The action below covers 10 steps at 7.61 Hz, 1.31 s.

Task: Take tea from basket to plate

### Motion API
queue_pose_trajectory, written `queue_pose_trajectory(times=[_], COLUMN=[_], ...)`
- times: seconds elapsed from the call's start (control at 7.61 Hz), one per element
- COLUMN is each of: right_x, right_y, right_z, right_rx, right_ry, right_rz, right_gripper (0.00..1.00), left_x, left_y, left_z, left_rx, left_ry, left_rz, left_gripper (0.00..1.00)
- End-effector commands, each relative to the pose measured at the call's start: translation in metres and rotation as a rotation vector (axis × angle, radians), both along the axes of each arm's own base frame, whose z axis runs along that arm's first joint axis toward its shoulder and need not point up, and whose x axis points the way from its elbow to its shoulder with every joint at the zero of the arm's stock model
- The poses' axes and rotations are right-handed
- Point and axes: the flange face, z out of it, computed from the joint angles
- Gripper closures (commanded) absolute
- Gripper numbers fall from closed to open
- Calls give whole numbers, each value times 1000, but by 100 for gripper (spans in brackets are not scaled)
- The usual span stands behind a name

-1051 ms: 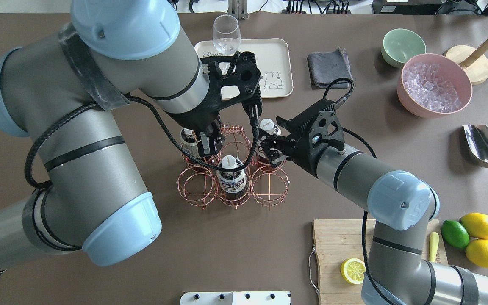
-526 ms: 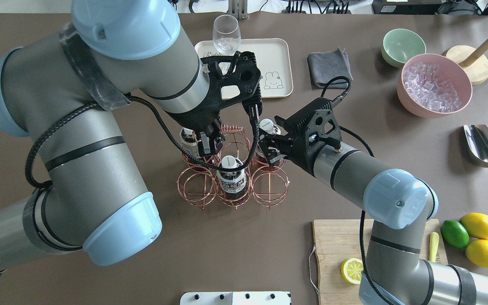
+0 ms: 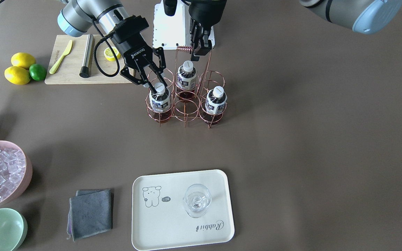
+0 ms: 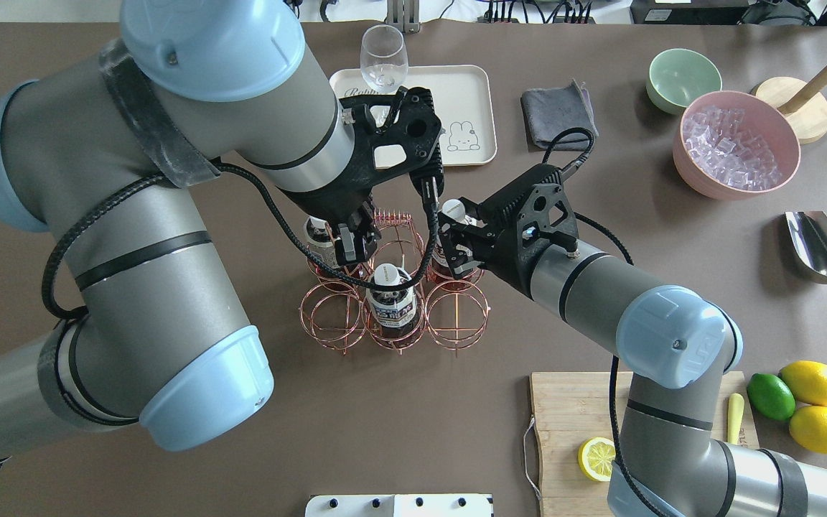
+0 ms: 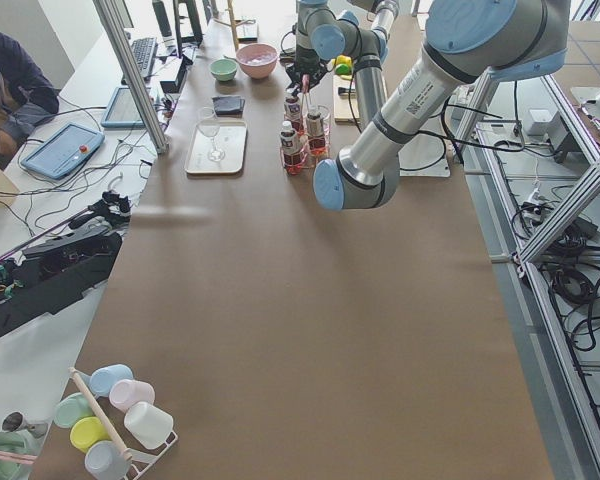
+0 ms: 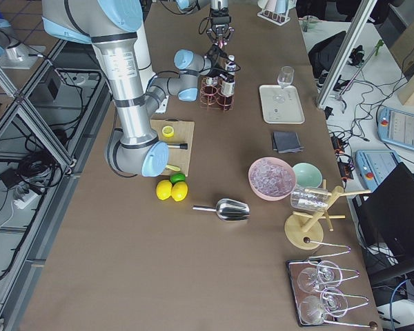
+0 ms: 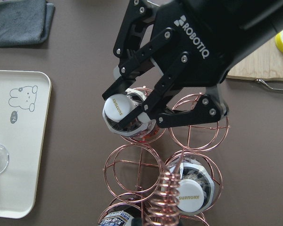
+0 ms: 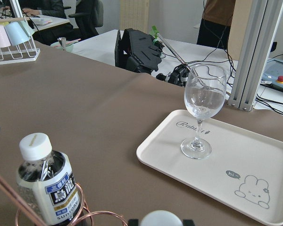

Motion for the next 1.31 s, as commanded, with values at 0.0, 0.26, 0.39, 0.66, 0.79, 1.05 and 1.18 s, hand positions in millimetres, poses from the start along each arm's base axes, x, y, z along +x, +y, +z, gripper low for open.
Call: queue_pose_trajectory(times=[0.0, 0.26, 0.39, 0.66, 0.79, 1.05, 1.18], right_x=[27, 45, 58, 92, 107, 144, 168], right_y=[11, 10, -2, -36, -50, -77, -93], right_z=[-34, -69, -71, -96, -105, -104, -99], right_rx=[-37, -73, -81, -122, -140, -169, -194], right_ry=[22, 9, 8, 37, 46, 42, 45], right_rz=[-3, -7, -12, -45, -49, -72, -73], right_gripper=[100, 100, 100, 100, 100, 100, 100], left_x=[-1, -1, 0, 0, 1, 0, 0], left_y=[0, 0, 0, 0, 0, -1, -1], left_z=[-1, -1, -1, 0, 1, 0, 0], left_rx=[1, 1, 0, 0, 0, 5, 4], left_ry=[2, 2, 1, -1, -2, -2, -3], left_rz=[0, 0, 0, -1, 1, -4, -4], left_gripper=[100, 100, 100, 100, 100, 100, 100])
